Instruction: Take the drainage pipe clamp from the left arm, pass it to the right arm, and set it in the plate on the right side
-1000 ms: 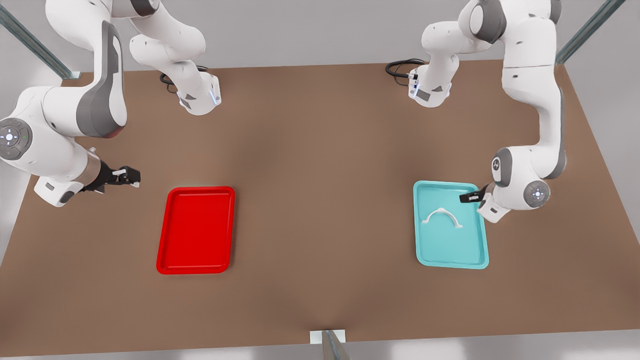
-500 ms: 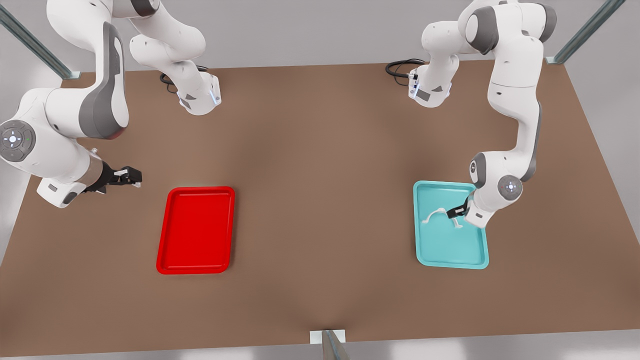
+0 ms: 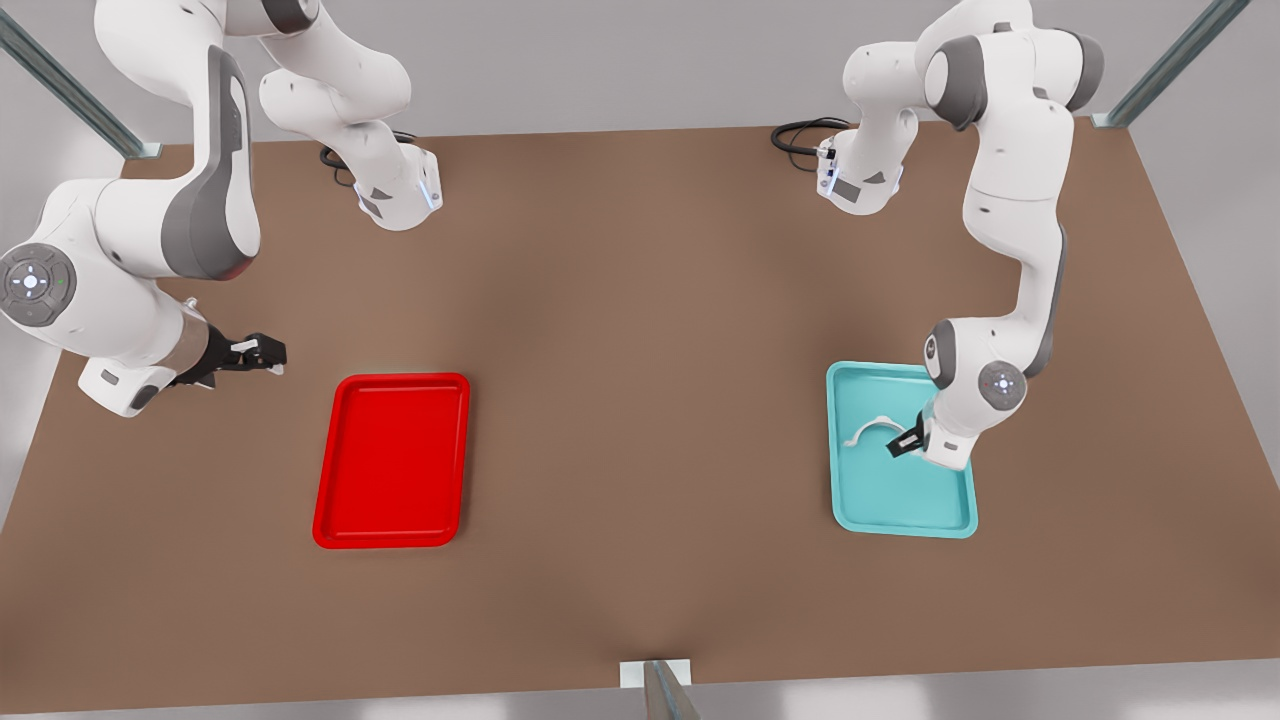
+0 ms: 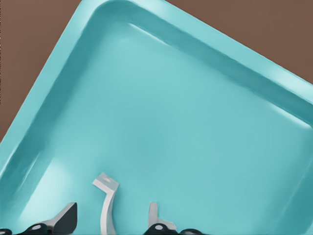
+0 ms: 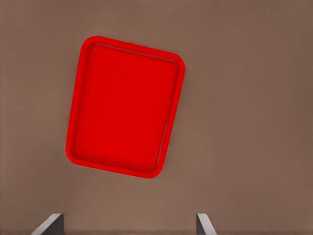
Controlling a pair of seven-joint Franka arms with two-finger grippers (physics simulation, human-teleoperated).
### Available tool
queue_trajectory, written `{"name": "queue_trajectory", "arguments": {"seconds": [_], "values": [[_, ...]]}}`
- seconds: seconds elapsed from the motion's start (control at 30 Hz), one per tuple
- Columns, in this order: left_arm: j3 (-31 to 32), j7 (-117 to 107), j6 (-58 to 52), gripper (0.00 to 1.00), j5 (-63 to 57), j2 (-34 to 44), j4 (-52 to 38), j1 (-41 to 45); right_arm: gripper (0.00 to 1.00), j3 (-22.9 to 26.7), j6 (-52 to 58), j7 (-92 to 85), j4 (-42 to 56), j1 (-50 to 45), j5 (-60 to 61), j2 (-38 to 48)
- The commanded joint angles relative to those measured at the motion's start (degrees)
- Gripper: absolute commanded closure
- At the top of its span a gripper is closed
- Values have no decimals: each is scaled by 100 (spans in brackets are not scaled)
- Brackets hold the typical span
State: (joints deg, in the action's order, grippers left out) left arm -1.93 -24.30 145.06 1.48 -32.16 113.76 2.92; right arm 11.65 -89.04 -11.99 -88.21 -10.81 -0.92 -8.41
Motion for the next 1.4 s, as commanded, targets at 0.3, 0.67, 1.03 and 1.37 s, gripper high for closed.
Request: {"name": "queue_trajectory", "arguments": {"seconds": [0.3, 0.67, 1.03, 1.37], "values": [[0, -1033, -145, 56, -16, -27, -152, -2, 0, 4, 10, -32, -3, 0, 4, -3], [0, -1033, -145, 56, -25, -168, -205, -2, 0, -5, 18, -32, -3, 0, 4, -29], [0, -1042, -145, 74, -16, -238, -257, 7, 0, -5, 18, -23, -3, 0, 4, -38], [0, -1024, -672, 79, -16, -221, -512, -2, 0, -5, 18, -23, -12, 0, 4, -38]]}}
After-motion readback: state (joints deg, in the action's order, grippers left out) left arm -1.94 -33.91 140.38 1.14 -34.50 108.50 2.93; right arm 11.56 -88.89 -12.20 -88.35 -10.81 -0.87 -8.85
